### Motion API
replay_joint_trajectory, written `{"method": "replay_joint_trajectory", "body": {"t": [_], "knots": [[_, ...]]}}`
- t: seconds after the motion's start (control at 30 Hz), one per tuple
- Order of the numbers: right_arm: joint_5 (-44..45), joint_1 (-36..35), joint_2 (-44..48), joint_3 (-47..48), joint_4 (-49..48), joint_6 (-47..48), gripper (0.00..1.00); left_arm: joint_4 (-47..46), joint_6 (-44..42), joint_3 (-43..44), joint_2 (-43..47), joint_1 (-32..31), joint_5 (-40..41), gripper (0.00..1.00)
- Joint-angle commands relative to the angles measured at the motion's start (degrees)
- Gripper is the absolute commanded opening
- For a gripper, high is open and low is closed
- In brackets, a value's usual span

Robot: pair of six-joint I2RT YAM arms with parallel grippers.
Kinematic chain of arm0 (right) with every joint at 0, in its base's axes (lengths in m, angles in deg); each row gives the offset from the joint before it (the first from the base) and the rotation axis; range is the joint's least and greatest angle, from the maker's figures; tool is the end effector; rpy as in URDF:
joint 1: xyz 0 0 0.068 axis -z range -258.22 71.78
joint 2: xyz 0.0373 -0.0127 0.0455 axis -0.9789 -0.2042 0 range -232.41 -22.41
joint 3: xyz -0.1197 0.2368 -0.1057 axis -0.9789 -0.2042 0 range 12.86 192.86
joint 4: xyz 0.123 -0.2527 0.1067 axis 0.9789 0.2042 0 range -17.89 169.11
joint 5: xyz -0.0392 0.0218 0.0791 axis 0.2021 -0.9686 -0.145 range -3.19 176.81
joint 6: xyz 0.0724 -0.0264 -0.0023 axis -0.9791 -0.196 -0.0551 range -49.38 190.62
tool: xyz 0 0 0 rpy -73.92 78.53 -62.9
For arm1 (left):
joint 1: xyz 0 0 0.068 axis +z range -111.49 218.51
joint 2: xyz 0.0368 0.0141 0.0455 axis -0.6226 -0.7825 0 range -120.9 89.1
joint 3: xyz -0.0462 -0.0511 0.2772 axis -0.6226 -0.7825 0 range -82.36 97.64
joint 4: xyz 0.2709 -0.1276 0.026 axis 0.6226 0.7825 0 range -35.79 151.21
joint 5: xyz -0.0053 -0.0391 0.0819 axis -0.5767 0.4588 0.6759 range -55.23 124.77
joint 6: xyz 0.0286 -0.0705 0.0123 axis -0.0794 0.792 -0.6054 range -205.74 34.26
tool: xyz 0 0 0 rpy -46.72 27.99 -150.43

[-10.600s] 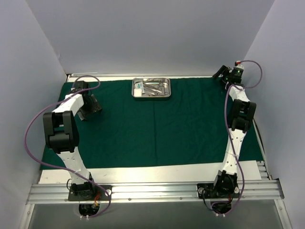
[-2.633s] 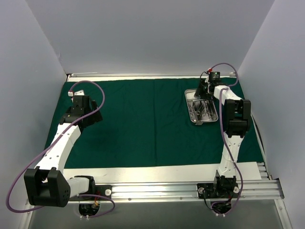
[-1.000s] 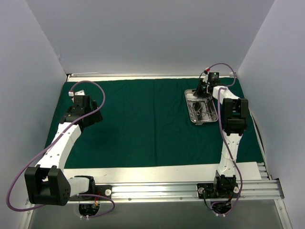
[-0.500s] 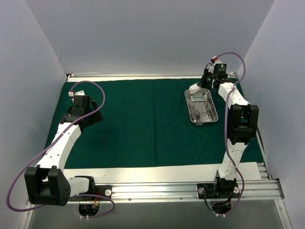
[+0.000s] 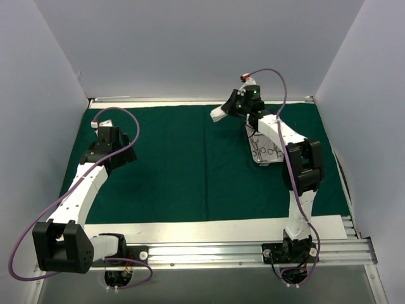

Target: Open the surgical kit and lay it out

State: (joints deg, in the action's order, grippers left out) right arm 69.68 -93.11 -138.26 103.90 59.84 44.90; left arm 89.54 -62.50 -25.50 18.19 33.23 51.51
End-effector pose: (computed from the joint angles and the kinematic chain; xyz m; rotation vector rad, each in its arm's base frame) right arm 0.5357 0.1625 0.2676 -0.0475 1.8464 0.7695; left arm 0.3112 -0.0096 0.2604 -0.5005 2.3349 0.1226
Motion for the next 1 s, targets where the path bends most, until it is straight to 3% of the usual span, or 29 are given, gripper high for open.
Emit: {"method": "replay_joint_trajectory", "body": {"t": [0.0, 0.47, 0.97], "knots": [[1.6, -1.2, -3.4, -0.6, -8.5, -3.5, 0.0, -2.6, -0.5, 0.6, 1.6, -0.2, 1.0, 0.94], [4.6, -2.8, -12.7, -2.9, -12.9, -1.8, 0.0, -2.6, -0.5, 0.6, 1.7, -0.2, 0.7, 0.94], [11.7, -2.6, -12.6, -8.0, -12.2, -0.2, 0.02, -2.7, -0.6, 0.5, 1.6, -0.1, 0.7, 0.94]]}}
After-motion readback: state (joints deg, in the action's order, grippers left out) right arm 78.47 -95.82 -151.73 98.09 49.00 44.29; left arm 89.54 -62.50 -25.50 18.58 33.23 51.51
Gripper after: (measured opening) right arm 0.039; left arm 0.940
